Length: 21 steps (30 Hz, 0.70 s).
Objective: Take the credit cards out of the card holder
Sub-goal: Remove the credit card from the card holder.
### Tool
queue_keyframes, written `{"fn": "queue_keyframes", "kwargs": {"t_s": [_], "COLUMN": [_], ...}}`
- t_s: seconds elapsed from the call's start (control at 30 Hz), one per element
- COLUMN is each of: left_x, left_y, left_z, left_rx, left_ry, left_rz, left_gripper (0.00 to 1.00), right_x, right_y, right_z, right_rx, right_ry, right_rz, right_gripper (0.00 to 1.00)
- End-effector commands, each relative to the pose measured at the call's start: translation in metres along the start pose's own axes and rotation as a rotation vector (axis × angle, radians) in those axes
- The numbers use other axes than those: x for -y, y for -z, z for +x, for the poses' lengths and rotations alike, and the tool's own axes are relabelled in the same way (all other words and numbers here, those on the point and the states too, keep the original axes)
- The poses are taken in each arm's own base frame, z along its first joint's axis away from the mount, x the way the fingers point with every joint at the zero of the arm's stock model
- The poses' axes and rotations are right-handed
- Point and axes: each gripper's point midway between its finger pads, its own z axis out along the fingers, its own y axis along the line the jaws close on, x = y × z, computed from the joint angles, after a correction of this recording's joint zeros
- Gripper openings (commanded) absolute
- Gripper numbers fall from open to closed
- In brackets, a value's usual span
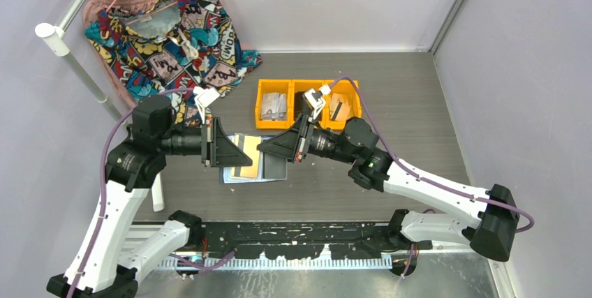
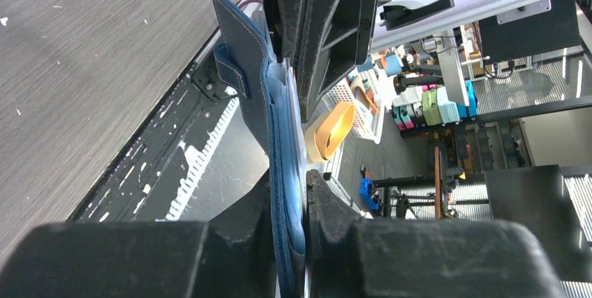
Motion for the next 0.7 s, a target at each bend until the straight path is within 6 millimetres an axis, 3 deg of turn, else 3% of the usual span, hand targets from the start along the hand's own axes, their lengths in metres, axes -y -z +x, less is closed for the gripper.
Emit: {"fn": "queue_keyframes", "kwargs": {"t_s": [0.0, 0.4, 0.6, 0.67], "left_x": [0.048, 0.051, 0.048, 0.047], "left_y": [0.012, 0.013, 0.011, 0.012], "left_z": [-0.008, -0.011, -0.012, -0.013], "left_rx": [0.022, 0.023, 0.032, 0.037], "left_ry": [-0.165, -0.152, -0.148, -0.15], "left_rz": [0.131, 0.139, 0.133, 0.129], "left_gripper": [0.03, 0.0, 0.0, 0.0], "right_x": [0.021, 0.016, 0.01, 0.011], "right_y": [0.009, 0.02, 0.002, -0.004], "right_z": [-0.001, -0.004, -0.002, 0.002], "right_rx": [0.015, 0.033, 0.011, -0.005], "right_ry": [0.012, 0.017, -0.048, -0.053], "right_rz": [0.082, 0.066, -0.01, -0.012], "right_gripper": [0.01, 0.02, 0.37, 0.42]}}
